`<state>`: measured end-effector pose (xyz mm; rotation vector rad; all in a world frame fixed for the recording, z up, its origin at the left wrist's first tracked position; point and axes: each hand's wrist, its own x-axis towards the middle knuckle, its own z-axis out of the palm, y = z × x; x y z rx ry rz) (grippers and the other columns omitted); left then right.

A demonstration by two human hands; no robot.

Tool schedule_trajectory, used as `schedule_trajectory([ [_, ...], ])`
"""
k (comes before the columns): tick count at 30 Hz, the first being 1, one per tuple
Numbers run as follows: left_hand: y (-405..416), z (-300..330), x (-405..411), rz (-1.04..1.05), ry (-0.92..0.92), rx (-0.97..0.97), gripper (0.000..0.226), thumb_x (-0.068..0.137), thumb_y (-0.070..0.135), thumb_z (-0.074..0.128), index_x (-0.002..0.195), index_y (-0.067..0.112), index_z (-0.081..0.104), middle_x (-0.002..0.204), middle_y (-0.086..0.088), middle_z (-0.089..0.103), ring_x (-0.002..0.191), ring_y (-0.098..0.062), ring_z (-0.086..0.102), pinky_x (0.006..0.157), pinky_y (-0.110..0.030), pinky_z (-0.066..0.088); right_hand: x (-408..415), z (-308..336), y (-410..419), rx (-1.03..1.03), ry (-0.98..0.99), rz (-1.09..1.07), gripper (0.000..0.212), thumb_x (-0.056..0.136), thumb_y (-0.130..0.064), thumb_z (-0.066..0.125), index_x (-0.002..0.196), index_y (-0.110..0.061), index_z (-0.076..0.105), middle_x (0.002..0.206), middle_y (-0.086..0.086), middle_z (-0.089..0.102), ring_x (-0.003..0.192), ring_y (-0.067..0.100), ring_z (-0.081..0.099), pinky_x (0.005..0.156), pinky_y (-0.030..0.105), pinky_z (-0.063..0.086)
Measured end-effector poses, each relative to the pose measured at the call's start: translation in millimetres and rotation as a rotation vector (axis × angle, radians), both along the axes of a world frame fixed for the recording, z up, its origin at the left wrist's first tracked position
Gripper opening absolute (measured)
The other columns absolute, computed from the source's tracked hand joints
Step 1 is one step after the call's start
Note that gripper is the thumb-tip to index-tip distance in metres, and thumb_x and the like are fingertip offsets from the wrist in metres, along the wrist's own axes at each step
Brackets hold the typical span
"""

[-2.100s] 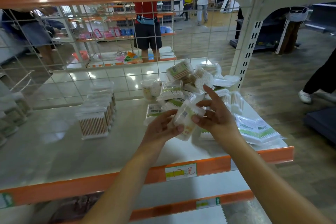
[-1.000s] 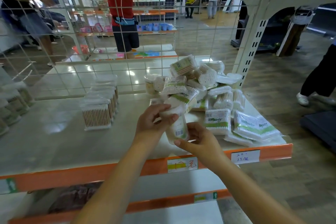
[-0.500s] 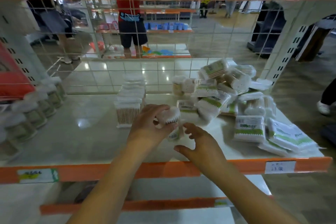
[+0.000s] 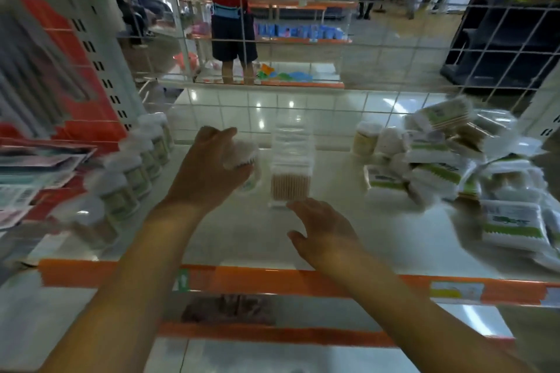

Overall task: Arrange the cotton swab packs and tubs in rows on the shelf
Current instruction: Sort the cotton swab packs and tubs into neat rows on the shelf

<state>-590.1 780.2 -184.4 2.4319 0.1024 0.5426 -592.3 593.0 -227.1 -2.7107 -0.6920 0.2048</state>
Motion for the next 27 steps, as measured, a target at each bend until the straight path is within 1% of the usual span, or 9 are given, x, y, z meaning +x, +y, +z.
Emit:
schedule_trajectory([
  [2, 25, 2, 4, 0.001, 0.008, 0.036, 0.061, 0.079, 0.024, 0.069, 0.133, 0.011, 0.045, 0.128, -0.011, 0.042, 0.112, -0.024, 0.047, 0.087, -0.022, 0.036, -2, -1, 18, 0.010, 0.007, 0.003, 0.050, 0.095, -0.029, 0.047, 0.141, -0.030, 0.029, 0.148, -0.005, 0.031, 0.134, 0.018, 0.032, 0.106, 0.031, 0.030],
  [3, 37, 2, 7, 0.005, 0.030, 0.048, 0.060, 0.080, 0.022, 0.068, 0.133, 0.011, 0.043, 0.130, -0.011, 0.041, 0.114, -0.024, 0.045, 0.086, -0.021, 0.033, -3, -2, 26, 0.009, 0.004, 0.008, 0.050, 0.095, -0.029, 0.047, 0.141, -0.030, 0.030, 0.147, -0.005, 0.032, 0.133, 0.018, 0.032, 0.106, 0.031, 0.030],
  [6, 71, 3, 20, 0.021, 0.075, 0.087, 0.060, 0.081, 0.017, 0.069, 0.134, 0.009, 0.042, 0.132, -0.014, 0.039, 0.118, -0.027, 0.043, 0.093, -0.028, 0.035, -7, -6, 45, -0.009, 0.003, 0.024, 0.048, 0.095, -0.028, 0.047, 0.141, -0.028, 0.032, 0.145, -0.003, 0.035, 0.133, 0.019, 0.032, 0.105, 0.031, 0.031],
  [11, 117, 8, 57, 0.043, 0.131, 0.254, 0.061, 0.079, 0.032, 0.071, 0.128, 0.004, 0.049, 0.128, -0.015, 0.048, 0.114, -0.030, 0.048, 0.093, -0.037, 0.039, -7, -9, 75, 0.000, 0.001, 0.014, 0.047, 0.095, -0.026, 0.048, 0.140, -0.027, 0.033, 0.141, -0.004, 0.039, 0.131, 0.017, 0.035, 0.105, 0.031, 0.032],
  [15, 136, 8, 84, 0.047, 0.178, 0.390, 0.063, 0.079, 0.048, 0.066, 0.121, 0.004, 0.055, 0.119, -0.015, 0.057, 0.106, -0.030, 0.054, 0.089, -0.037, 0.043, -7, -12, 94, -0.011, -0.008, 0.007, 0.046, 0.095, -0.027, 0.047, 0.139, -0.029, 0.034, 0.138, -0.005, 0.040, 0.129, 0.017, 0.036, 0.103, 0.033, 0.036],
  [18, 145, 4, 102, 0.066, 0.217, 0.531, 0.065, 0.080, 0.057, 0.059, 0.120, 0.007, 0.056, 0.116, -0.015, 0.058, 0.108, -0.031, 0.052, 0.089, -0.038, 0.041, -9, -15, 100, -0.005, 0.000, -0.014, 0.045, 0.095, -0.026, 0.046, 0.139, -0.028, 0.034, 0.137, -0.005, 0.041, 0.128, 0.018, 0.036, 0.103, 0.032, 0.035],
  [20, 152, 2, 112, 0.072, 0.239, 0.575, 0.065, 0.079, 0.060, 0.057, 0.119, 0.009, 0.057, 0.114, -0.014, 0.058, 0.109, -0.032, 0.050, 0.090, -0.039, 0.039, -9, -17, 102, -0.007, -0.001, -0.035, 0.045, 0.095, -0.026, 0.046, 0.139, -0.028, 0.035, 0.137, -0.005, 0.041, 0.128, 0.018, 0.036, 0.103, 0.031, 0.035],
  [24, 161, -4, 126, 0.067, 0.302, 0.626, 0.061, 0.080, 0.058, 0.057, 0.113, 0.007, 0.059, 0.102, -0.015, 0.058, 0.098, -0.030, 0.052, 0.083, -0.037, 0.044, -9, -21, 105, -0.008, 0.005, -0.070, 0.045, 0.095, -0.024, 0.046, 0.139, -0.028, 0.035, 0.136, -0.006, 0.042, 0.126, 0.017, 0.038, 0.102, 0.030, 0.034],
  [27, 163, -6, 133, 0.060, 0.348, 0.579, 0.053, 0.083, 0.053, 0.057, 0.103, 0.004, 0.060, 0.093, -0.014, 0.058, 0.087, -0.027, 0.055, 0.081, -0.038, 0.050, -9, -25, 106, -0.018, 0.013, -0.087, 0.044, 0.095, -0.024, 0.045, 0.138, -0.028, 0.035, 0.136, -0.005, 0.042, 0.126, 0.017, 0.038, 0.102, 0.029, 0.034],
])
